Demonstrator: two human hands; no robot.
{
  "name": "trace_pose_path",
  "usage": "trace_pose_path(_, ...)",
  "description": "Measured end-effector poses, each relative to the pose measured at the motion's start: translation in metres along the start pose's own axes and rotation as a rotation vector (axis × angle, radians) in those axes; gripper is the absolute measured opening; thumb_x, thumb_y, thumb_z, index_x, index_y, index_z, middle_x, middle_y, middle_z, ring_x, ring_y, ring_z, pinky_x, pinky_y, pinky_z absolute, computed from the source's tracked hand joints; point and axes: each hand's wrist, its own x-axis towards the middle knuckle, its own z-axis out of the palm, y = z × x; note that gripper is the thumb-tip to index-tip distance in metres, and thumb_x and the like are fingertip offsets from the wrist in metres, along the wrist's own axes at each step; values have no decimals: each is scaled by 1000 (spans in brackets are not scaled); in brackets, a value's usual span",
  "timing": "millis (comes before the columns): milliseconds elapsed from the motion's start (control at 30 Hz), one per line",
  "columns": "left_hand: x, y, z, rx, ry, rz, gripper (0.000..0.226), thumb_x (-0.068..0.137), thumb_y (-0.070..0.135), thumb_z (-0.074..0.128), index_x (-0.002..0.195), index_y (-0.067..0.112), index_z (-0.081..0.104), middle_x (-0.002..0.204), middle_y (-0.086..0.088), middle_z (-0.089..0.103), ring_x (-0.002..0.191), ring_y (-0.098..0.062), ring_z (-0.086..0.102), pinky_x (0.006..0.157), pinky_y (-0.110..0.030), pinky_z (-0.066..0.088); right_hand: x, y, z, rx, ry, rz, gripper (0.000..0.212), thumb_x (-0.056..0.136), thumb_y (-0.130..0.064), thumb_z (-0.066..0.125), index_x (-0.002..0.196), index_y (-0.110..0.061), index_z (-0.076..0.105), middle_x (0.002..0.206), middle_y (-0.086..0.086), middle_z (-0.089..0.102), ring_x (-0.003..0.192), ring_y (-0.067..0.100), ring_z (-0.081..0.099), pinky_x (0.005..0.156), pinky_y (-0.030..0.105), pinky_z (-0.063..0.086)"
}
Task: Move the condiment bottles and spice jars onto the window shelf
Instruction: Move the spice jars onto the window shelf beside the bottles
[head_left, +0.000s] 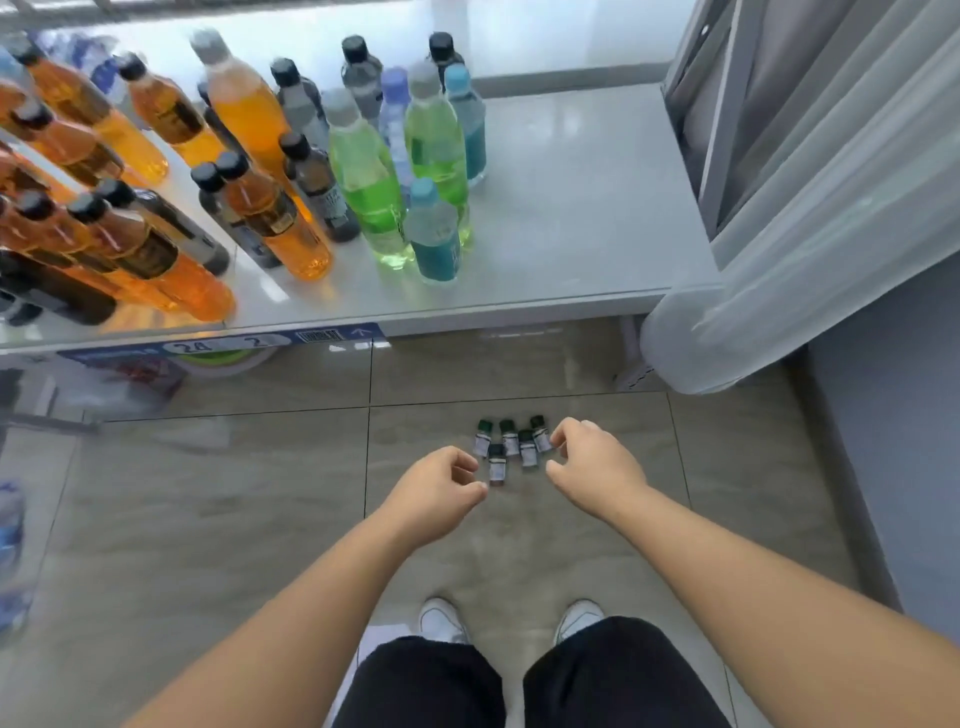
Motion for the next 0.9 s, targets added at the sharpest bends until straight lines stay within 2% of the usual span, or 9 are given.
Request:
trace_pose_path(133,72,-37,42,24,-3,-11,33,91,33,68,122,23,63,115,7,68,100,-13,64,79,-24,47,61,24,60,-9,3,-7,30,91,-30,58,120,-22,58,123,2,59,114,25,58,89,38,52)
trace_pose_path(233,124,-67,70,15,-30,-35,34,91,28,68,123,19,63,112,3,66,104,-17,64,89,-28,51,102,40,102,-12,-16,-17,27,91,-28,58,116,-18,59,121,7,62,110,29,61,80,33,48)
trace_pose_path(333,168,-95,98,20,-26,-27,27,90,23,70,116,18,64,103,1,64,96,-18,63,90,-30,52,137,58,142,-9,10,-15,20,88,-31,58,106,-20,61,115,7,68,105,31,63,78,34,50)
trace_pose_path(500,227,-127,125,111,-9,-5,16,89,25,69,92,21,53,90,-5,59,82,-21,55,74,-29,43,182,76,190,22,16,-46,22,90,-30,58,107,-16,64,111,12,69,104,33,65,77,35,50)
trace_pose_path(633,258,-142,146,118,-23,-27,23,89,29,68,107,17,63,107,-7,70,97,-26,66,80,-33,50,205,86,218,24,-41,-17,4,90,-29,58,93,-26,57,113,6,70,105,31,64,72,31,43)
trace_pose_path(700,272,-148,156,126,-32,-40,32,88,31,68,117,17,65,115,-6,70,104,-25,67,78,-31,47,215,87,227,10,-86,6,7,89,-27,59,95,-24,60,113,5,69,105,29,64,73,30,43)
trace_pose_path(800,287,-156,168,149,-37,-25,12,89,31,65,96,21,65,107,-10,71,104,-28,68,70,-29,43,228,89,239,0,-121,11,5,89,-27,60,91,-22,58,106,5,67,103,27,65,69,30,41)
trace_pose_path(833,292,-159,171,170,-51,-18,12,91,33,64,94,21,64,110,-12,70,106,-29,67,72,-30,46,232,91,244,13,-121,5,6,88,-27,59,85,-23,55,99,5,66,102,28,66,66,30,41)
trace_pose_path(900,300,-164,178,217,-69,-17,25,95,35,61,111,16,65,122,-9,67,114,-28,63,87,-32,50,240,96,254,42,-125,14,16,87,-28,58,76,-25,48,89,2,60,97,29,67,60,30,39)
